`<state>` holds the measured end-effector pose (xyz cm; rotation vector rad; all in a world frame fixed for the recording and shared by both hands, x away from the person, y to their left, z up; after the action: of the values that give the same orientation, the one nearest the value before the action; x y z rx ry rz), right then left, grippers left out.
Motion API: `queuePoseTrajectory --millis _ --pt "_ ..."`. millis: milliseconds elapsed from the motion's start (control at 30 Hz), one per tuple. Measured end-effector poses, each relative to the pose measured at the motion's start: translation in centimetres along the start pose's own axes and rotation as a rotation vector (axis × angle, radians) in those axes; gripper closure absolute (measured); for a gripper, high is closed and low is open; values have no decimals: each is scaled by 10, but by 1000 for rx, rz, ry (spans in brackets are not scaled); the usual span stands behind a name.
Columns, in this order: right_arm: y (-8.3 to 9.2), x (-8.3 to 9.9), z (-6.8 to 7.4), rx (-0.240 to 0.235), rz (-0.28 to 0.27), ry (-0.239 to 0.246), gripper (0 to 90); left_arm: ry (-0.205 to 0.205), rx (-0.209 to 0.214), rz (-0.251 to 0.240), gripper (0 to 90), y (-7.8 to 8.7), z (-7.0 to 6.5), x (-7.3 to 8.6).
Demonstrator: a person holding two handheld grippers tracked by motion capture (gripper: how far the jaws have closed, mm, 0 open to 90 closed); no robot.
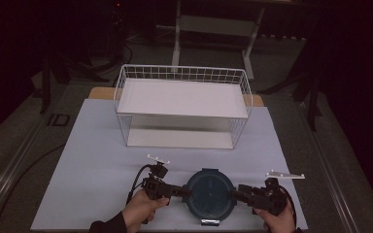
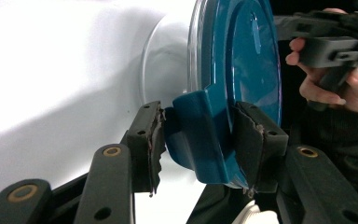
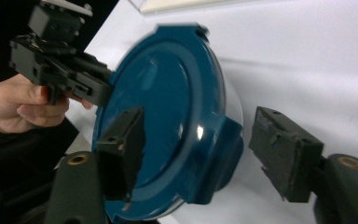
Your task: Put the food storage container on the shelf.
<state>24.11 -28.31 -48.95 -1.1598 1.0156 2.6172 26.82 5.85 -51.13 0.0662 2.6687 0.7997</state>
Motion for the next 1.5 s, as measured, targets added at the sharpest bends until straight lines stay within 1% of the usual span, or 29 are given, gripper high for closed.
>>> queuePoseTrajectory --millis 67,100,233,300,367,433,533,600,700,800,867,900,967,1100,1267,1333,1400,1500 --pt "-2 1 -2 -12 24 -6 411 -15 -5 1 546 1 -1 1" --pt "-2 2 -3 -10 33 -13 422 -15 -4 0 548 1 -1 2" --pt "-1 3 -5 -21 49 -22 481 -31 -2 3 550 2 -1 4" --pt "-2 4 -5 -18 60 -18 508 -35 1 2 552 3 -1 5" --pt "-3 6 -6 -36 70 -34 511 -38 2 1 553 3 -1 5" --pt "-5 6 -6 -65 83 -42 518 -41 2 2 553 3 -1 5" --pt "-7 7 -9 -100 92 -73 527 -42 3 -2 554 3 0 6" --pt "-8 8 -13 -128 95 -105 533 -37 9 -8 554 3 0 7" --pt "-9 9 -15 -149 96 -133 540 -27 16 -14 554 3 2 8" --pt "-9 8 -14 -154 94 -133 544 -21 7 -16 551 3 1 10" --pt "-9 7 -11 -144 98 -128 546 -15 3 -23 550 3 0 11" --pt "-9 7 -10 -137 98 -123 546 -22 4 -29 551 4 0 12" --pt "-7 7 -7 -137 100 -106 551 -34 -3 -39 553 4 -3 14" --pt "-5 9 -8 -150 93 -124 561 -55 -7 -46 558 5 -8 15" --pt "-4 8 -5 -144 89 -114 565 -42 0 -49 562 6 -7 15" --pt "-4 7 -4 -143 85 -108 567 -47 -2 -62 563 7 -8 15" --pt "-4 5 -4 -139 81 -105 568 -46 0 -57 563 7 -7 14" --pt "-4 3 -3 -139 78 -105 568 -51 0 -66 563 9 -8 13"
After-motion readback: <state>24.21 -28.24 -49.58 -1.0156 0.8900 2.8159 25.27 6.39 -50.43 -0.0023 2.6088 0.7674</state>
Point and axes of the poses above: each handheld gripper's, and its own axes: y roughly backward along the jaws, x roughly out of its underside, z roughly to its left, the point moved 1 cm from there along -y, roughly forward along the jaws, and after that the axes turned 8 degrees about y, right-handed, at the moved point
